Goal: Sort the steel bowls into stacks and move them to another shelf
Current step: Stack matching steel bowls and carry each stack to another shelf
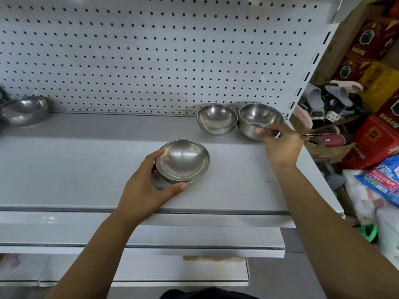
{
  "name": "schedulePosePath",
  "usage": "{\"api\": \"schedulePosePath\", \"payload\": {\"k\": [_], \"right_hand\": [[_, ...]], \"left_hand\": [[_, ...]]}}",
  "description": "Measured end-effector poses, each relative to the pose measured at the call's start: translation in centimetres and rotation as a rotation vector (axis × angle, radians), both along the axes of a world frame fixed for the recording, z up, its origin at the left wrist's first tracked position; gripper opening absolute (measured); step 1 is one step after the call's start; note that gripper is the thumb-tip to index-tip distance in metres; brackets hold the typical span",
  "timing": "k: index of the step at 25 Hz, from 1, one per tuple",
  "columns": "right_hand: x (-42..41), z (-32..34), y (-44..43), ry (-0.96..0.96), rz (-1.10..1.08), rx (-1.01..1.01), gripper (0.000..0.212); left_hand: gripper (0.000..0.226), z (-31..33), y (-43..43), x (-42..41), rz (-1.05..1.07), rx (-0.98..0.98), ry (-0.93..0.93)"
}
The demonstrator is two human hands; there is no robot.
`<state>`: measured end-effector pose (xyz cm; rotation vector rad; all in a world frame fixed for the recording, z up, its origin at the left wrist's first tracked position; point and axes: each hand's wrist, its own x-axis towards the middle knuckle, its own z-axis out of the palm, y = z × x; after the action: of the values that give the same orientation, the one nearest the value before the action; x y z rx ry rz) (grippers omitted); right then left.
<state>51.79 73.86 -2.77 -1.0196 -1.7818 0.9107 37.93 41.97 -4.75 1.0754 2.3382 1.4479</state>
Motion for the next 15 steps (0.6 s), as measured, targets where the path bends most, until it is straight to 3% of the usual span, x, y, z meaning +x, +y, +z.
{"api": "schedulePosePath", "payload": {"k": [3,5,7,9,12,15], "right_hand": [[0.1,0.2,0.3,-0.029,0.009,0.002,0.029],[0.3,0.4,0.1,-0.059,0.014,-0.012,0.052],[0.5,0.4,-0.7,0.033,0.03,-0.078,0.079],[0.7,0.0,-2.0,0.079,-0.02,-0.061,0.092],[0.6,-0.4,-4.1,0.099,-0.013,0.017,0.08],[-1.0,0.0,-5.4,-0.04,0.226,-0.009,0.068]], "left_hand": [[0.096,-0.1,0.1,0.0,0.0,0.007,0.011],[0.097,-0.1,0.1,0.0,0.005,0.008,0.02],[0.096,-0.1,0.1,0.2,0.01,0.014,0.029],[0.094,-0.1,0.1,0.3,0.013,0.029,0.038],[0.094,-0.2,0.2,0.3,0.018,0.029,0.044],[0.095,-0.2,0.0,0.4,0.046,0.034,0.067]]}}
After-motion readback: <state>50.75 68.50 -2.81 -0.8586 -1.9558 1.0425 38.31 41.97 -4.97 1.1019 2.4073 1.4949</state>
